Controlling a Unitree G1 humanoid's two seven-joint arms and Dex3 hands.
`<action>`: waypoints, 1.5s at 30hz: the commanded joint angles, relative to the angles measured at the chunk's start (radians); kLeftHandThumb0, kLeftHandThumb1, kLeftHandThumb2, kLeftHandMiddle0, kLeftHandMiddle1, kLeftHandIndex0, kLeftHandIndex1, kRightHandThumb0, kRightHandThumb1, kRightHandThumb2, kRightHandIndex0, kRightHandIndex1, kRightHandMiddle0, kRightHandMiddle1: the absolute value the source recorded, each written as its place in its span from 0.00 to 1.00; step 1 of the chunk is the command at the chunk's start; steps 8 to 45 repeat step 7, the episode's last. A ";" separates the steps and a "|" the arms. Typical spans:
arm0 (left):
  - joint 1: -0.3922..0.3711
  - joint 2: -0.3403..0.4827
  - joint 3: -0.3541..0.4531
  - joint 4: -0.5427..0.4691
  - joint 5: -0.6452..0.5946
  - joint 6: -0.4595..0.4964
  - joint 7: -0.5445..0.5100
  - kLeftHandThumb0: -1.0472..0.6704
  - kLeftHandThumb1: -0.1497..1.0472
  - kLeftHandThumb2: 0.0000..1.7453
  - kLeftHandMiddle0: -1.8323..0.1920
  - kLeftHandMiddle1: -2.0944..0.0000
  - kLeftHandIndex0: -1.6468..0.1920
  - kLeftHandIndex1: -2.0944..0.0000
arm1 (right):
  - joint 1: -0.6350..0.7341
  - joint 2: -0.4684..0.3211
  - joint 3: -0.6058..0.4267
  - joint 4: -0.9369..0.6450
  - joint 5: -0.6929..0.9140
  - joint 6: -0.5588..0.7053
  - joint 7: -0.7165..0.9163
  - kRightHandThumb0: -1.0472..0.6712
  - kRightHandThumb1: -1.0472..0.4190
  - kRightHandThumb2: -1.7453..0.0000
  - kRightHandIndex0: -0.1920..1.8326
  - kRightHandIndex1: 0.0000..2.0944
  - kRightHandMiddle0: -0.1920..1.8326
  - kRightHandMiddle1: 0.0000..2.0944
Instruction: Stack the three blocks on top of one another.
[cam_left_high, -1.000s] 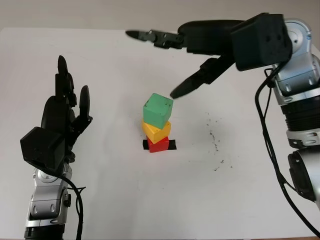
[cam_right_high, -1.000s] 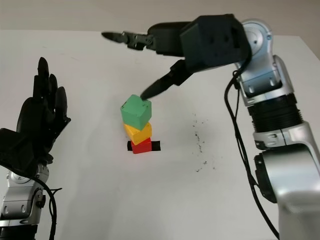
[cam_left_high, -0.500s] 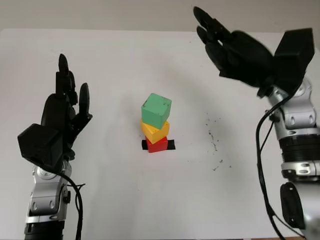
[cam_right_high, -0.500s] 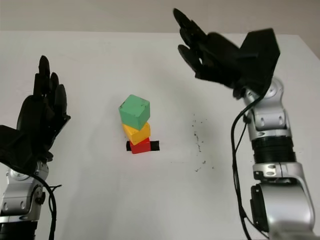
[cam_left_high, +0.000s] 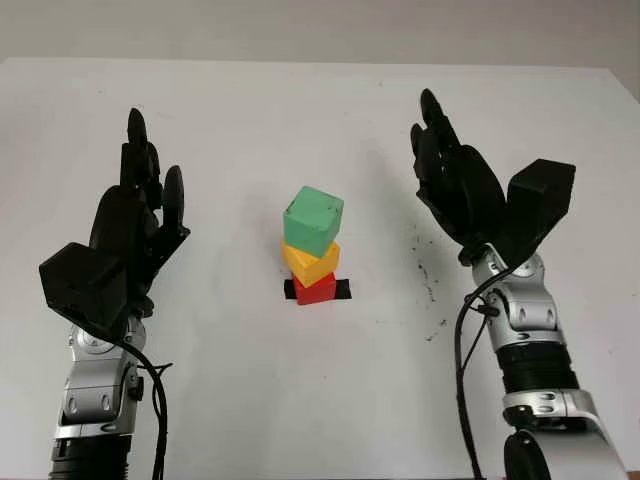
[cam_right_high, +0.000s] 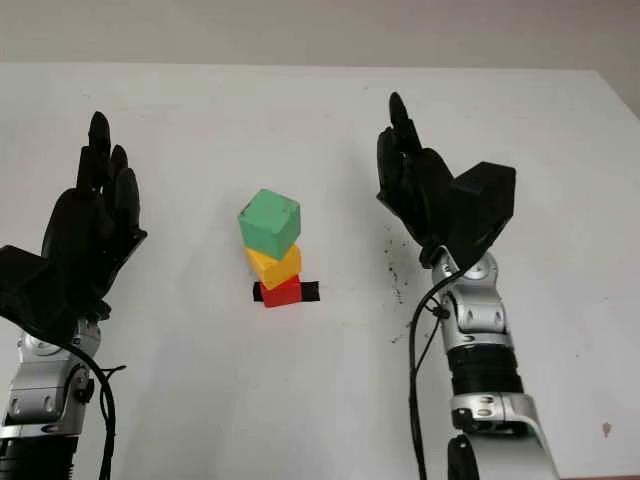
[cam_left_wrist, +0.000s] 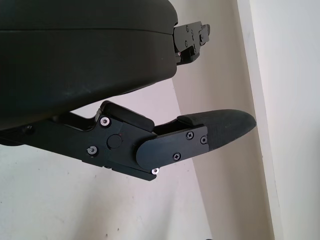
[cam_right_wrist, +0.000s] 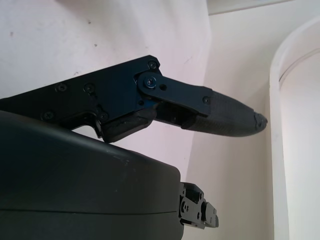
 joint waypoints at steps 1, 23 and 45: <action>-0.002 0.003 -0.002 -0.006 -0.005 -0.010 -0.004 0.16 1.00 0.39 1.00 1.00 1.00 1.00 | 0.023 0.001 0.009 0.013 -0.016 -0.033 -0.008 0.17 0.00 0.54 0.00 0.00 0.00 0.00; 0.005 -0.005 -0.010 -0.013 -0.011 0.003 -0.007 0.17 1.00 0.39 1.00 1.00 1.00 1.00 | 0.027 0.002 -0.001 0.022 -0.004 -0.054 -0.006 0.18 0.00 0.56 0.00 0.00 0.00 0.00; 0.005 -0.005 -0.010 -0.013 -0.011 0.003 -0.007 0.17 1.00 0.39 1.00 1.00 1.00 1.00 | 0.027 0.002 -0.001 0.022 -0.004 -0.054 -0.006 0.18 0.00 0.56 0.00 0.00 0.00 0.00</action>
